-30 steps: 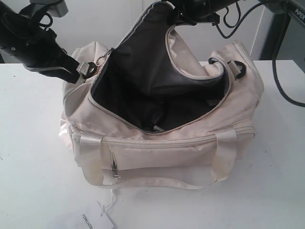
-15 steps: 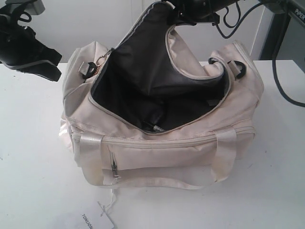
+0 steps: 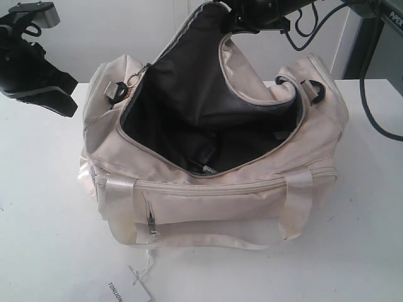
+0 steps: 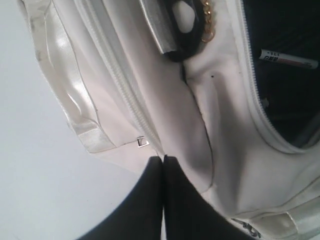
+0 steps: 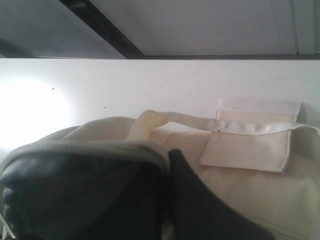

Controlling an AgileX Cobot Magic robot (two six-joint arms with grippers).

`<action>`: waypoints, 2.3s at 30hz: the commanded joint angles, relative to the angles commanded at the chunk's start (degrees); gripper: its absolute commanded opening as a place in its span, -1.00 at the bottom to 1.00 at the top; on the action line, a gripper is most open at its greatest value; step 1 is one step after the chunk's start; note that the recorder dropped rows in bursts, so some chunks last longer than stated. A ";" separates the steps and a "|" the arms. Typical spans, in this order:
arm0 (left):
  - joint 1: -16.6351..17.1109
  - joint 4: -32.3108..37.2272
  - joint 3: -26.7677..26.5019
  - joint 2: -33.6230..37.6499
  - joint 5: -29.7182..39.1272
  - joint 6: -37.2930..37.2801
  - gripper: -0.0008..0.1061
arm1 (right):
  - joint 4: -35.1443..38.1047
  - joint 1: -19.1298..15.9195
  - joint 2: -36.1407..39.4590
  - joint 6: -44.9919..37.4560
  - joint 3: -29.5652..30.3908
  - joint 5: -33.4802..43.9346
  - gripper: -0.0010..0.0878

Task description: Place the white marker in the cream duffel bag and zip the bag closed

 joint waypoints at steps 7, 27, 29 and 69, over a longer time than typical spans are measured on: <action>0.00 -1.26 2.76 -2.73 1.78 -2.42 -0.99 | 0.00 0.00 0.00 0.00 0.00 0.00 -0.98; -0.10 -20.70 24.22 -15.90 -23.75 -2.17 -0.61 | 0.00 0.00 0.00 0.00 0.00 0.00 -0.98; -0.10 -20.70 24.32 -15.77 -24.83 -2.17 -0.32 | 0.00 0.00 0.00 0.00 0.00 0.00 -0.98; -0.10 -38.54 24.66 -1.02 -26.00 11.74 -0.99 | 0.12 0.00 0.00 2.43 0.00 1.91 -0.98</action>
